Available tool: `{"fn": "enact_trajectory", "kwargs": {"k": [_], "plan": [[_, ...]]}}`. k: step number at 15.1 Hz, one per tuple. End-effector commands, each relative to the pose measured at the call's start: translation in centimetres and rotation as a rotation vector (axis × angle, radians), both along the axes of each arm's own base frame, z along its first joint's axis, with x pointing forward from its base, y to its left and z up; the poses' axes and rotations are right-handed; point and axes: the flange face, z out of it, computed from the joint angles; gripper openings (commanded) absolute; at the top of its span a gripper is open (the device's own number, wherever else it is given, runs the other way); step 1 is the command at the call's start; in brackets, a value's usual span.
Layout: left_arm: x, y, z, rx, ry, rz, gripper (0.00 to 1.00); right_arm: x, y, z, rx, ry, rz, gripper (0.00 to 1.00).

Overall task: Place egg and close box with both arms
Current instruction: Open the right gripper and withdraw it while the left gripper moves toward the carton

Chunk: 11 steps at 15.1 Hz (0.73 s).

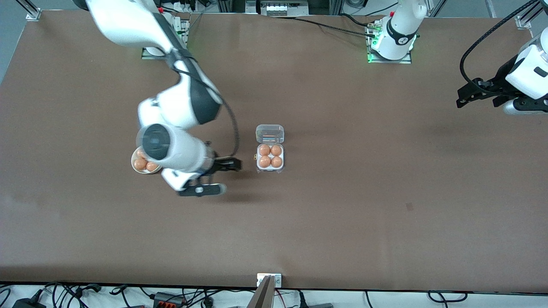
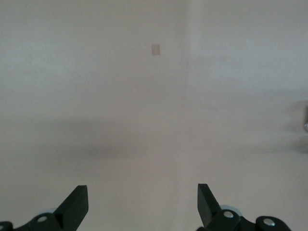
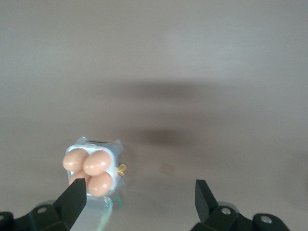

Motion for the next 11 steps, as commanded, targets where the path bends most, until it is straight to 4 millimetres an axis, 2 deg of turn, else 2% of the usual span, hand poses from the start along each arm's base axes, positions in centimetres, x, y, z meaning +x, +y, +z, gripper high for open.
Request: {"fn": "enact_trajectory", "kwargs": {"k": [1, 2, 3, 5, 7, 8, 9, 10, 11], "plan": [[-0.7, -0.7, -0.3, -0.014, 0.103, -0.012, 1.00, 1.2, -7.3, 4.7, 0.021, -0.002, -0.026, 1.00], [-1.0, -1.7, -0.4, -0.015, 0.126, -0.034, 1.00, 1.7, -10.3, 5.9, 0.025, -0.006, -0.030, 1.00], [-1.3, -2.4, -0.4, -0.015, 0.152, -0.046, 1.00, 2.0, -13.0, 6.2, 0.026, 0.003, -0.030, 1.00], [-1.1, -2.9, -1.1, -0.020, 0.215, -0.063, 1.00, 2.3, -16.8, 6.4, 0.013, 0.028, -0.032, 1.00], [-1.6, -3.5, -1.8, -0.033, 0.305, -0.141, 1.00, 2.5, -20.3, 6.5, -0.037, 0.035, -0.047, 1.00], [-1.7, -3.8, -2.3, -0.042, 0.326, -0.188, 0.93, 2.5, -21.8, 7.1, -0.040, 0.029, -0.068, 1.00], [-2.1, -5.0, -2.6, -0.037, 0.344, -0.216, 0.77, 2.6, -23.4, 7.2, -0.040, 0.029, -0.089, 1.00], [-2.4, -5.6, -2.8, -0.037, 0.364, -0.230, 0.58, 2.5, -24.5, 8.4, -0.037, 0.018, -0.105, 1.00], [-2.7, -6.1, -3.2, -0.053, 0.384, -0.242, 0.40, 2.1, -25.2, 8.6, -0.041, 0.038, -0.111, 1.00]]}}
